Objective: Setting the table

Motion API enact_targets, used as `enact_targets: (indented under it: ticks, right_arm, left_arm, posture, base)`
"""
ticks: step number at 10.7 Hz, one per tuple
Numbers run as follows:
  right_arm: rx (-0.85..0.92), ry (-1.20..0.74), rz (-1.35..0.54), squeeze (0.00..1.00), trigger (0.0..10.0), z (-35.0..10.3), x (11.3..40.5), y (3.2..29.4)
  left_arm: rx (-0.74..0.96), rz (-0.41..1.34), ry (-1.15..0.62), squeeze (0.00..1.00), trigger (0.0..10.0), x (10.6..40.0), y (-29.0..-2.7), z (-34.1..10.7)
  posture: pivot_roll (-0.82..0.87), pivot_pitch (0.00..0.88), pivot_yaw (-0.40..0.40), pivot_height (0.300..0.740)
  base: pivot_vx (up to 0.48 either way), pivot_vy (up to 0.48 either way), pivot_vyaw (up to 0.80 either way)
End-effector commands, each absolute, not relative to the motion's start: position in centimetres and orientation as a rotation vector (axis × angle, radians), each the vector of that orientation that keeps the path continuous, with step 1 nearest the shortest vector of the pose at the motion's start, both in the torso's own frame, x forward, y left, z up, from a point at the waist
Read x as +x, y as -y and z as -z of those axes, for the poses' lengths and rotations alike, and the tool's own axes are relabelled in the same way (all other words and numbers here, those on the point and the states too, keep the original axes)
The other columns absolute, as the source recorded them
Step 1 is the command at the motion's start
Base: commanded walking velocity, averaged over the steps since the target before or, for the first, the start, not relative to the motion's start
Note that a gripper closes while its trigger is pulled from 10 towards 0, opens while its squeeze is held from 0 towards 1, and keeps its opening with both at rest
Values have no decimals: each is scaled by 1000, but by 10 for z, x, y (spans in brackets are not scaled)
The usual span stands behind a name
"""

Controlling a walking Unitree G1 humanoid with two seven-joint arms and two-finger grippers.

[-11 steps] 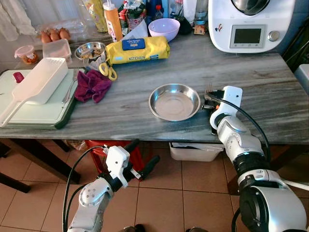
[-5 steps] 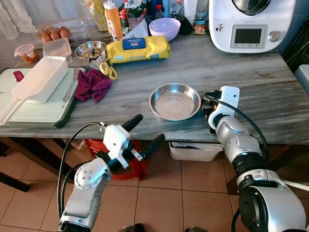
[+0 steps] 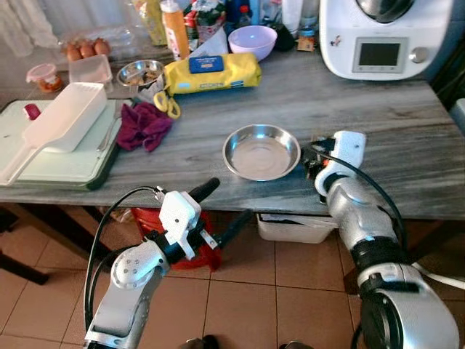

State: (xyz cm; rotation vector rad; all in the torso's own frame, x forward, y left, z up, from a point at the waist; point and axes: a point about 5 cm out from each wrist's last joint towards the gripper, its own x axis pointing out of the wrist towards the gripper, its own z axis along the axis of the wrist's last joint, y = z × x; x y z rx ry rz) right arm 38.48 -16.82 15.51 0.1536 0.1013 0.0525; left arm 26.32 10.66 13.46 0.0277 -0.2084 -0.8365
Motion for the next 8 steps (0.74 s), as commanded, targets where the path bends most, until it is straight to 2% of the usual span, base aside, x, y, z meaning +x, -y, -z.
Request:
enact_targets:
  ticks: [1,3,5,8]
  right_arm:
    - [150,-56,-72,1000,10000,-169,383,164]
    - [131,-10,-64,1000,10000,-176,370,164]
    - [117,151,-45,1000,10000,-191,347,167]
    - [32,281,-70,1000,10000,-193,303,157]
  left_arm:
    - [29,833,193,0,10000,262,-107,-132]
    - [23,831,189,0,10000,261,-107,-132]
    - [12,814,195,0,10000,259,-108,-132]
    - [-3,794,184,0,10000,256,-110,-129]
  posture:
    - [-111,153,90,740]
    - [-112,150,84,740]
    - [-112,148,84,740]
    - [-118,146,87,740]
  base:
    - [0,0,0]
    - [0,0,0]
    - [0,0,0]
    - [0,0,0]
